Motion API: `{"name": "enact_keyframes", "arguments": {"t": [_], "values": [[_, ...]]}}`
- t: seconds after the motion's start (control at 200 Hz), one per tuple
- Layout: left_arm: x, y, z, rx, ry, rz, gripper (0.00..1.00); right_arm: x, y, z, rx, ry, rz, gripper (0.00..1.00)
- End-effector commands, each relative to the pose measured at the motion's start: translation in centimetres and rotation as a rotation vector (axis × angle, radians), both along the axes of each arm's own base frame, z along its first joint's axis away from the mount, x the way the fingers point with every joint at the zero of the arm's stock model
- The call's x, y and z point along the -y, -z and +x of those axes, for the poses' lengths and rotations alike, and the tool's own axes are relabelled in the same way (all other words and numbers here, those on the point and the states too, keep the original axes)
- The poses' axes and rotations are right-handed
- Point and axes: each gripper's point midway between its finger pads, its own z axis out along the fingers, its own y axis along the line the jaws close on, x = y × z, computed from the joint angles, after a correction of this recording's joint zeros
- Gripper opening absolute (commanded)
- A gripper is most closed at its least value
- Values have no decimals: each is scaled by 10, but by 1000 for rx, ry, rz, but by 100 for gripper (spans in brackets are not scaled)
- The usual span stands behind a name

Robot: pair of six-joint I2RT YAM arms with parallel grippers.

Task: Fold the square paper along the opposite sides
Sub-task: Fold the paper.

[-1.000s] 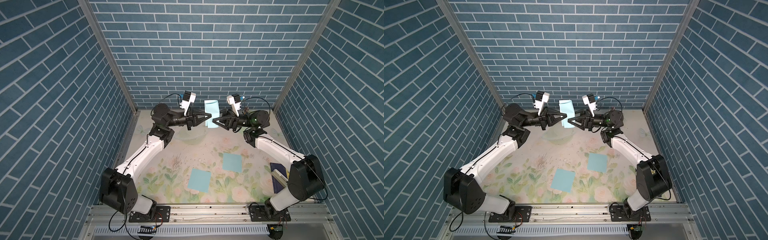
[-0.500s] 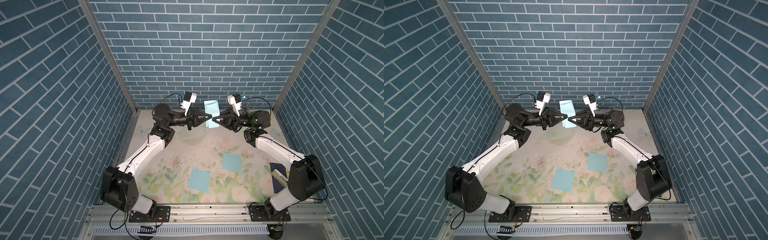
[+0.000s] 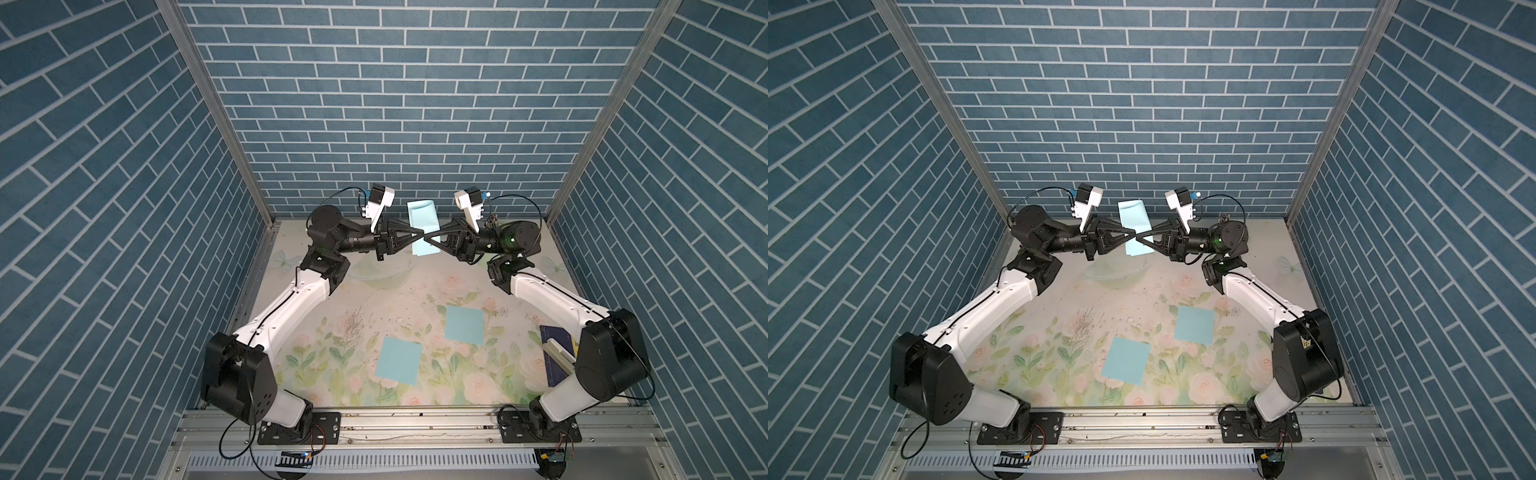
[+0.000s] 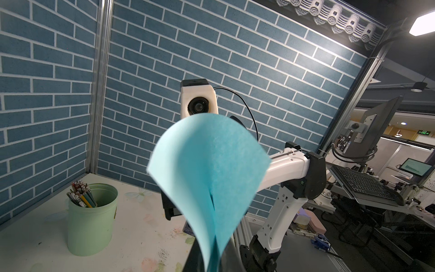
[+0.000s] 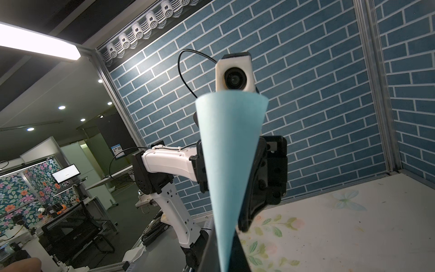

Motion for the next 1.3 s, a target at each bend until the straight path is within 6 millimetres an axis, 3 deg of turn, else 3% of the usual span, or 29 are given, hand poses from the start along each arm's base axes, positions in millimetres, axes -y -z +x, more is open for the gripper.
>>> {"name": "enact_keyframes", "arguments": {"t": [0.0, 0.14, 0.22, 0.52, 0.835, 0.99, 1.135, 1.295], "values": [[3, -4, -3, 18, 7, 3, 11, -1, -15, -8, 54, -19, 26, 6], [3, -1, -2, 15, 1, 16, 0, -1, -16, -9, 58, -20, 27, 6], [3, 1, -1, 11, 1, 27, 0, -1, -18, -9, 61, -24, 24, 7], [12, 12, -4, 3, 18, 76, 0, -1, -35, -3, 72, 6, 56, 32], [17, 23, -5, -3, 22, 106, 0, -6, -50, 7, 71, 22, 74, 32], [14, 18, -9, 25, 15, 106, 0, 3, -38, 25, 29, 93, 29, 32], [12, 16, -9, 42, 0, 117, 0, 11, -18, 46, 8, 207, -40, 38], [13, 16, -8, 40, 0, 118, 0, 11, -20, 44, 5, 200, -21, 46]]}}
